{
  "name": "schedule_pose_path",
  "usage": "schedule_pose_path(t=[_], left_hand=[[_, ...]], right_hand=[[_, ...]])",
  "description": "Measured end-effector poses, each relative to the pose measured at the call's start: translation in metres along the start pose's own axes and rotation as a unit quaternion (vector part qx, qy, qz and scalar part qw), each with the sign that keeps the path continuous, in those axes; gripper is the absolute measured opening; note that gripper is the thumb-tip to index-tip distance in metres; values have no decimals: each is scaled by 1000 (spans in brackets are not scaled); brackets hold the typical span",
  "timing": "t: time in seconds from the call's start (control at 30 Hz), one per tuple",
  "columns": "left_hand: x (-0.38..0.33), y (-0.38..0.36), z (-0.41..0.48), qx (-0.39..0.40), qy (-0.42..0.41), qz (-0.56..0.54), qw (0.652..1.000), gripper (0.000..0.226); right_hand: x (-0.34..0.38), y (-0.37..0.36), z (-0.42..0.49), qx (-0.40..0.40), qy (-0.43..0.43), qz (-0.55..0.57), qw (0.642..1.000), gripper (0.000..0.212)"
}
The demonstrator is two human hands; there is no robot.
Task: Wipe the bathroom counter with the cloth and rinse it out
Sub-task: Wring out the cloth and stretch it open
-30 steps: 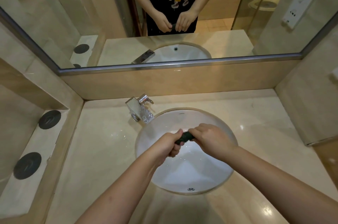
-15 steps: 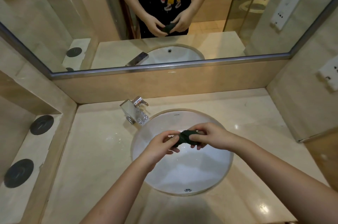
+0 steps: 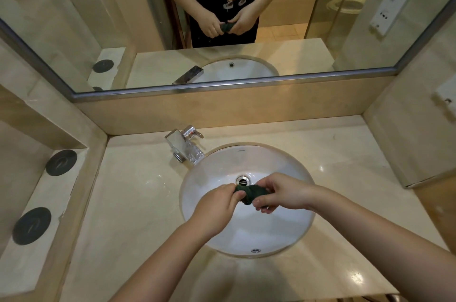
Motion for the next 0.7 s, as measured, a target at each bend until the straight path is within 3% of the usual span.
schedule_pose_path(t=[0.07,0.13,0.2,0.3,0.37,0.4,0.47,0.53,0.63,0.7], left_hand=[[6,-5,0,22,49,-77,996,40],[12,-19,-1,58,121,-216,967,45],[14,-38,-10,97,206,-356,906,45],[7,-64,-27,156,289,-518,790,45],[1,-72,-30,179,305,-589,727,46],[0,-73,-29,184,307,-605,711,46],[0,-72,-27,195,299,-602,714,45],[2,-67,-24,213,273,-579,738,44],[8,-52,-17,213,222,-492,814,41],[12,-35,-11,166,194,-445,858,42]], right_hand=[[5,7,1,-67,34,-121,990,10],[11,11,2,-127,67,-296,944,18],[19,8,0,-168,115,-418,885,15],[28,1,-7,-222,196,-495,817,9],[25,-1,-12,-260,219,-501,796,14],[22,-1,-13,-275,227,-493,793,17],[19,-1,-13,-288,230,-473,800,15],[18,2,-10,-281,214,-449,821,9],[16,12,-3,-244,164,-387,874,18],[18,21,-5,-243,141,-340,897,25]])
Point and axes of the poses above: each hand's wrist, its own z-axis towards the middle knuckle, its own y-axis out of the back of the hand, x = y × z, the point moved 10 cm from there along z, towards the middle knuckle
